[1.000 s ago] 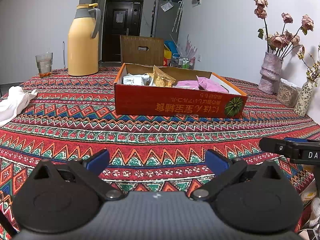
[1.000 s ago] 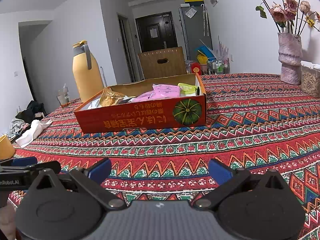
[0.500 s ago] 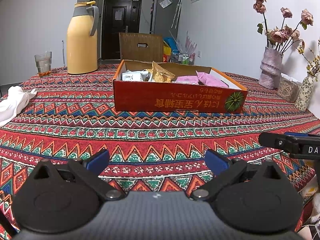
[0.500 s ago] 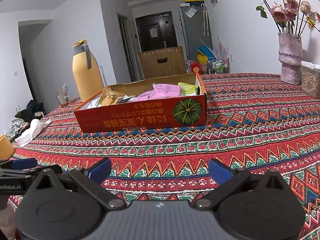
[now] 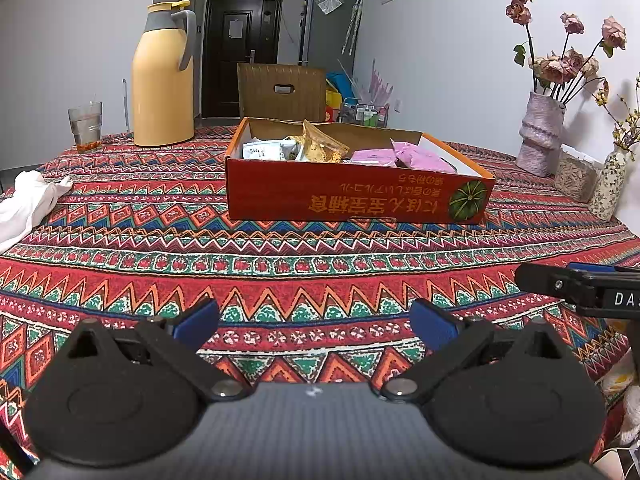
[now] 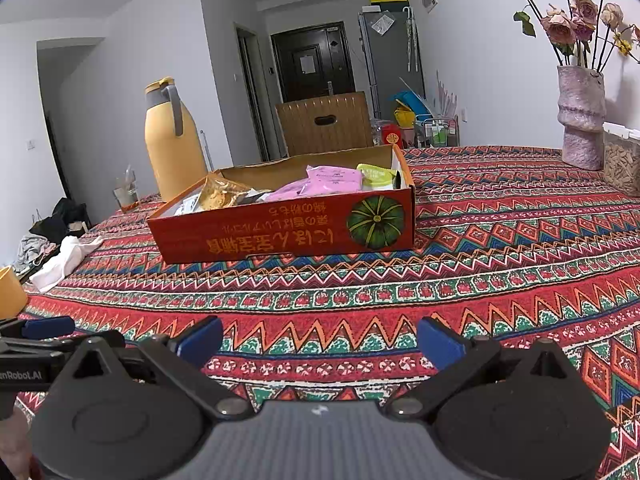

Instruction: Organize snacks

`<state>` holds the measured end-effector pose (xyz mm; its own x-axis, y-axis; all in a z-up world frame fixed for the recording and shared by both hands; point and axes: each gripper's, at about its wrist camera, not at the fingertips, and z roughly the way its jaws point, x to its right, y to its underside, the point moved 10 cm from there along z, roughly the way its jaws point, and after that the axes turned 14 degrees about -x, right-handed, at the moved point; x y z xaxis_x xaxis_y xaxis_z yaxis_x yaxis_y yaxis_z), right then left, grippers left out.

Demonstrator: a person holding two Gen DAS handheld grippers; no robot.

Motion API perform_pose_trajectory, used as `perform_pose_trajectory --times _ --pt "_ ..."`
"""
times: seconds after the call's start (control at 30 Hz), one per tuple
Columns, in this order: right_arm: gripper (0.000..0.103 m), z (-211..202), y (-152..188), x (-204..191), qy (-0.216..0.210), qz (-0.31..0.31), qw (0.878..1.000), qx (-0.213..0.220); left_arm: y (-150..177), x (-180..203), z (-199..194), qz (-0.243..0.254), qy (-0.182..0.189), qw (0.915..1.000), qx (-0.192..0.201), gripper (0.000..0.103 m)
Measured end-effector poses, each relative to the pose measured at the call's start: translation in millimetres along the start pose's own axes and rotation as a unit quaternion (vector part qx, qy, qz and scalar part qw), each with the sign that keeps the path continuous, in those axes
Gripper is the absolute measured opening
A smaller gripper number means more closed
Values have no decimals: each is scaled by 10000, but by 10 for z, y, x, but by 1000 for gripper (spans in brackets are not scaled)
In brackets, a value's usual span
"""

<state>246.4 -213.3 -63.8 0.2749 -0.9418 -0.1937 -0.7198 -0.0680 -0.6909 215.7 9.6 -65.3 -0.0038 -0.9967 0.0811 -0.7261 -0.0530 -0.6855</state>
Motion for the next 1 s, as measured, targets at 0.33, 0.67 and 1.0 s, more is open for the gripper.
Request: perform_pose_trajectory --times 0.33,0.67,1.0 --pt "103 2 1 -2 2 -2 10000 -2 6 2 0 0 2 10000 2 103" --pt "103 -1 3 -7 7 -9 10000 4 22 13 -19 0 27 10000 35 103" --pt "103 -37 24 -20 36 -45 10000 45 27 4 -67 -19 50 9999 89 103"
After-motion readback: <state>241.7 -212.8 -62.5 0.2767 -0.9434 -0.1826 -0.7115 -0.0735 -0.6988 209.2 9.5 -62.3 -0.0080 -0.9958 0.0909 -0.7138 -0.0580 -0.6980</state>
